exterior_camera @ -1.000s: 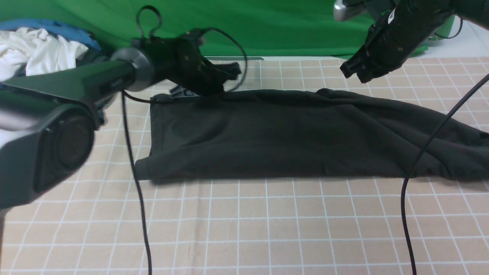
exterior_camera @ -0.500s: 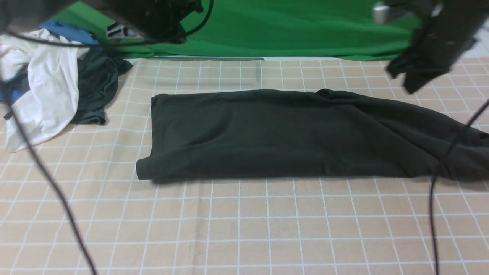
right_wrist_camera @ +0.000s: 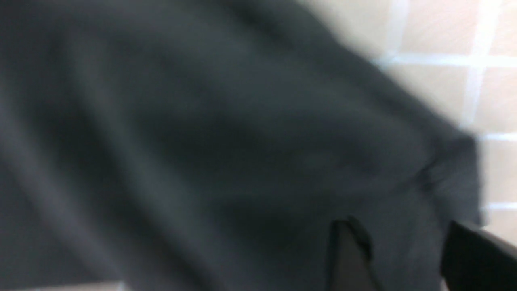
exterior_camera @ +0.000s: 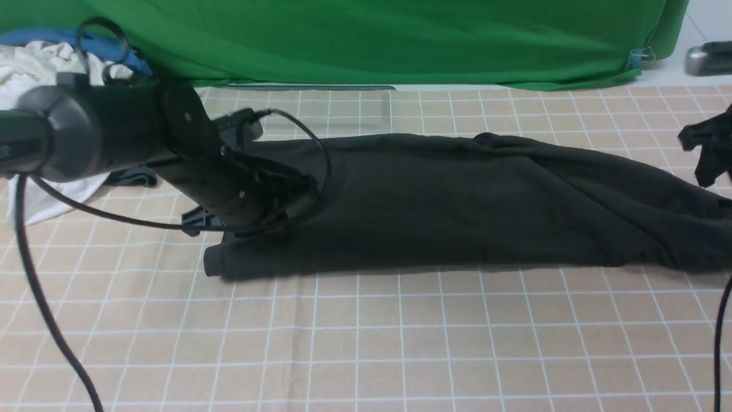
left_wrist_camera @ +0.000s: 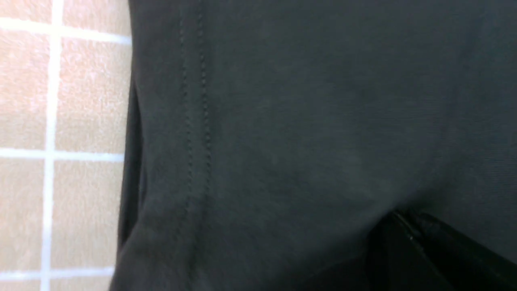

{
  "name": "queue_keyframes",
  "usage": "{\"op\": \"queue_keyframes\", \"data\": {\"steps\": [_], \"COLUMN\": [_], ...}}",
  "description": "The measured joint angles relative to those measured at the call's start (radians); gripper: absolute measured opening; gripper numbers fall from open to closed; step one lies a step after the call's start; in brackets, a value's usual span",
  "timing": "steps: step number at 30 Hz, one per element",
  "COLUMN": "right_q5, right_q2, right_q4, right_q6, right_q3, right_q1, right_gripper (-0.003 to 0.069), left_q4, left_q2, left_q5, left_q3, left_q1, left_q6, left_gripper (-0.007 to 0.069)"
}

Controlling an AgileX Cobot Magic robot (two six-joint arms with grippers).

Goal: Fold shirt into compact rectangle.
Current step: 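Pull the folded dark garment lengthwise by its ends to straighten it flat on the table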

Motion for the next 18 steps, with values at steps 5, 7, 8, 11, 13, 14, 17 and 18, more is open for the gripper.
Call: {"op": "queue_keyframes", "data": {"steps": [5, 7, 8, 11, 13, 14, 17, 18], "right_q5": [-0.087, -0.098, -0.1, -0.104, -0.104, -0.104, -0.105, -0.107], "right_q2": [0.027, 0.058, 0.073, 0.129, 0.153, 0.155, 0.187, 0.192], "right_q4": [0.0, 0.0, 0.0, 0.008, 0.023, 0.023, 0.079, 0.09], "right_q6": [0.028, 0.028, 0.028, 0.028, 0.027, 0.027, -0.002, -0.012], "right_q3": [0.0, 0.0, 0.0, 0.0, 0.0, 0.0, 0.0, 0.0], "right_q1": [-0.045, -0.049, -0.049, -0.049, -0.049, -0.049, -0.049, -0.049], "right_gripper": [0.0443, 0.0447, 0.0447, 0.0448, 0.0448, 0.0447, 0.0375, 0.0318], "left_q4": [0.011, 0.012, 0.013, 0.019, 0.023, 0.023, 0.027, 0.027], "left_q2": [0.042, 0.043, 0.043, 0.044, 0.044, 0.044, 0.044, 0.044], "left_q5": [-0.018, -0.02, -0.022, -0.022, -0.022, -0.022, -0.022, -0.022], "left_q3": [-0.001, -0.001, -0.001, -0.002, -0.002, -0.002, -0.002, -0.002], "left_q1": [0.0, 0.0, 0.0, 0.0, 0.0, 0.0, 0.0, 0.0], "left_q6": [0.004, 0.005, 0.005, 0.017, 0.017, 0.017, 0.016, 0.016], "left_gripper": [0.0013, 0.0013, 0.0013, 0.0013, 0.0013, 0.0013, 0.0013, 0.0013]}}
